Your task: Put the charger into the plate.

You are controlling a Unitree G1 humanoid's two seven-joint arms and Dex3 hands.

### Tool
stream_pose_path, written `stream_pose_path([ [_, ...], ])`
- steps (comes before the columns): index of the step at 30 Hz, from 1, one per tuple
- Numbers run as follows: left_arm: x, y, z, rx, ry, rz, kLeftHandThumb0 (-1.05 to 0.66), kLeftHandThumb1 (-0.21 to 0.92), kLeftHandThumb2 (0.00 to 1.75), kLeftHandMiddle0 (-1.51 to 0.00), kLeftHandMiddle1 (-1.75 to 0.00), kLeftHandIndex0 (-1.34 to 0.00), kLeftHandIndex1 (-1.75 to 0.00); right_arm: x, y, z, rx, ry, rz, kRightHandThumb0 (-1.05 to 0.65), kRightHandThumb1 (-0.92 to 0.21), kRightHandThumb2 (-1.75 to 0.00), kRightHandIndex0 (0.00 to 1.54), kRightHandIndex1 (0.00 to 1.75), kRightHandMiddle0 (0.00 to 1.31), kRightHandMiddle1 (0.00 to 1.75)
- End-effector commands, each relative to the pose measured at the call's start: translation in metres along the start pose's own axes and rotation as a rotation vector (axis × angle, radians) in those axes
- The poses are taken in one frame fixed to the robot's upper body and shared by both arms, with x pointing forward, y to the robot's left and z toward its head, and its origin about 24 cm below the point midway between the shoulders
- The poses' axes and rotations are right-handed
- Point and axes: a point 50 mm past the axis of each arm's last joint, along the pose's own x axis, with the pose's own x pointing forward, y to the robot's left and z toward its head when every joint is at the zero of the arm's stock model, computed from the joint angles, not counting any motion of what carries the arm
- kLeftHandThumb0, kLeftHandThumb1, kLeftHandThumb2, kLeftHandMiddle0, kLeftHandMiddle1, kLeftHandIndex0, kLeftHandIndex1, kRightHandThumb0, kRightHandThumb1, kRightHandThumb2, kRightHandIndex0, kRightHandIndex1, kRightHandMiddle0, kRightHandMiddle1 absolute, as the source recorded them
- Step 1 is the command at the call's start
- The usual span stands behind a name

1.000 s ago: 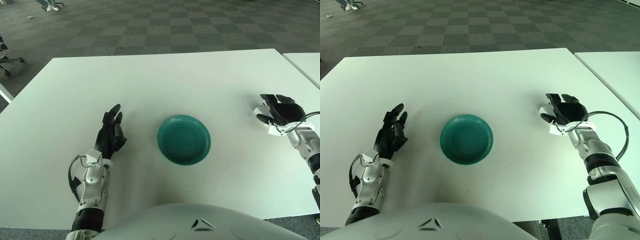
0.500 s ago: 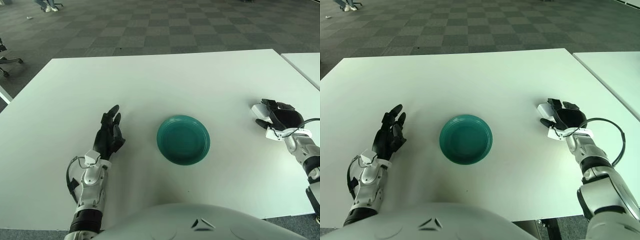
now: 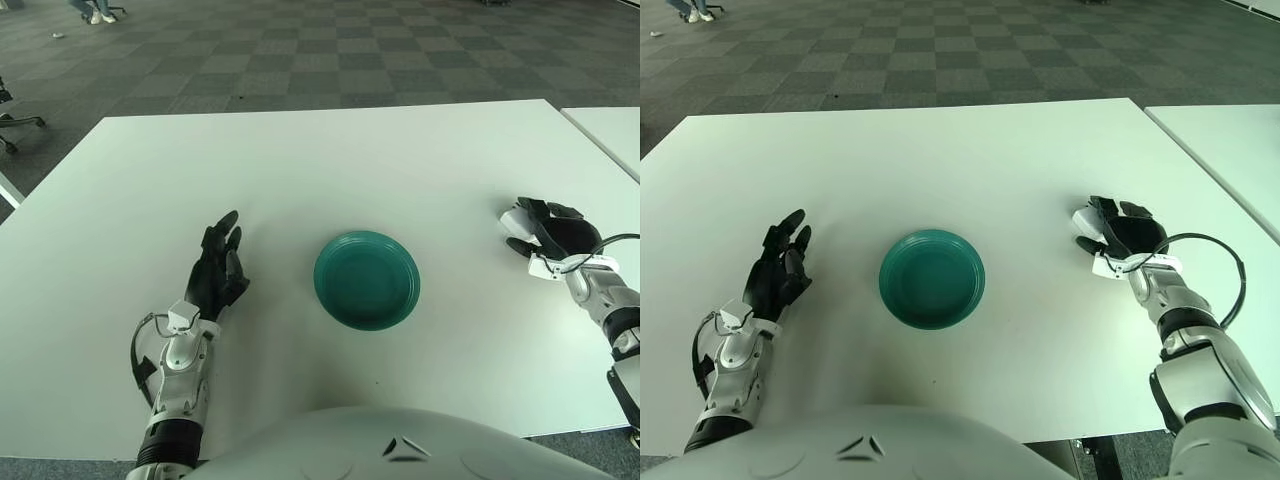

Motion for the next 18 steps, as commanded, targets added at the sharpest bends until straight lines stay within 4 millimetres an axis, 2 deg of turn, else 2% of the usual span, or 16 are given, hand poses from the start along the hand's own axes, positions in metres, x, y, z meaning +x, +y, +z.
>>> stream_pose_path([
  [1,-0.0154,0.0021,-0.0216,-0.014,0.124,0.013,-0.81,0.92,0.99,-0.23,0.0,0.0,-0.55,-0.032,0.0674,0.0293,0.019,-0.091,0.31,-0.98,-0.92,-0.74,0.16,0.0,0.0,0.35],
  [18,-0.0102,-0.0006,-0.0234,-0.044,0.122,0.018,-0.83,0.92,1.01,-0.26,-0.01,0.0,-0.64,-0.0295,0.0629,0.0301,0.023,-0.115,0.327,-0.98,-0.92,-0.77,0.18,0.01,0.0,0.32],
])
